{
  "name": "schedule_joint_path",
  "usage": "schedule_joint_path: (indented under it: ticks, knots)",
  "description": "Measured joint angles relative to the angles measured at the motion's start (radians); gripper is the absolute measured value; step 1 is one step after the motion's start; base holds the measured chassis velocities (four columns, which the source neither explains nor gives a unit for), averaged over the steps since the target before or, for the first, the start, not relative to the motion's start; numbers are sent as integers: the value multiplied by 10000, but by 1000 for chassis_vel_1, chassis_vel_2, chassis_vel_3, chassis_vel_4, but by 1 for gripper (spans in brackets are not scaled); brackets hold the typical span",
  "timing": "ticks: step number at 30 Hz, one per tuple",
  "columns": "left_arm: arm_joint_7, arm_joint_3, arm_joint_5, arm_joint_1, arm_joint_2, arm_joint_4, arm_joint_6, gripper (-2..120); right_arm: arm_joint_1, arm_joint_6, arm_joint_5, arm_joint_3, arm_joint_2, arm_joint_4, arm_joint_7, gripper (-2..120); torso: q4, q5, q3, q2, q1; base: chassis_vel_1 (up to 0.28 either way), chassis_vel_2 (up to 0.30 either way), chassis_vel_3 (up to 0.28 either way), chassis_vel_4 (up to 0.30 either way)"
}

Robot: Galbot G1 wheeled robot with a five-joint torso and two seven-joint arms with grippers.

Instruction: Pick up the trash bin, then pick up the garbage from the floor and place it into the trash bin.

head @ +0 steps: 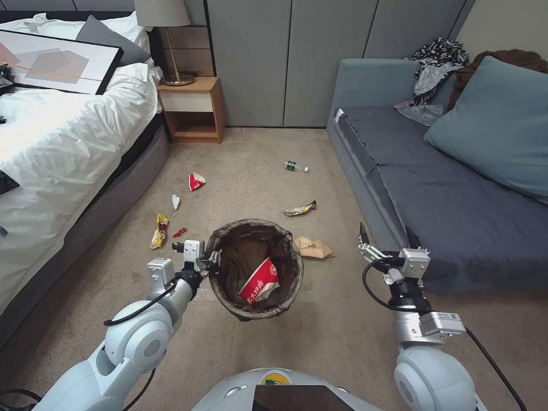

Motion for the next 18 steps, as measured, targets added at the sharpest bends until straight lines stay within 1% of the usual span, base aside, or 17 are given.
schedule_joint_path:
  ticks: [11, 14, 18]
  knots:
    - [3, 0, 39, -21, -98, 22, -10, 5, 93, -2, -11, -58, 58, -55, -17, 100, -1, 0, -1, 0, -1, -4, 7, 7, -3]
    - [3, 0, 42, -40, -103, 35, -12, 5, 118, -3, -11, -72, 55, -57, -19, 100, -1, 0, -1, 0, -1, -86, 87, 78, -66]
    - [0, 2, 41, -77, -114, 46, -14, 5, 170, -17, -1, -87, 55, -63, -20, 100, 0, 0, 1, 0, 1, -155, 142, 144, -133]
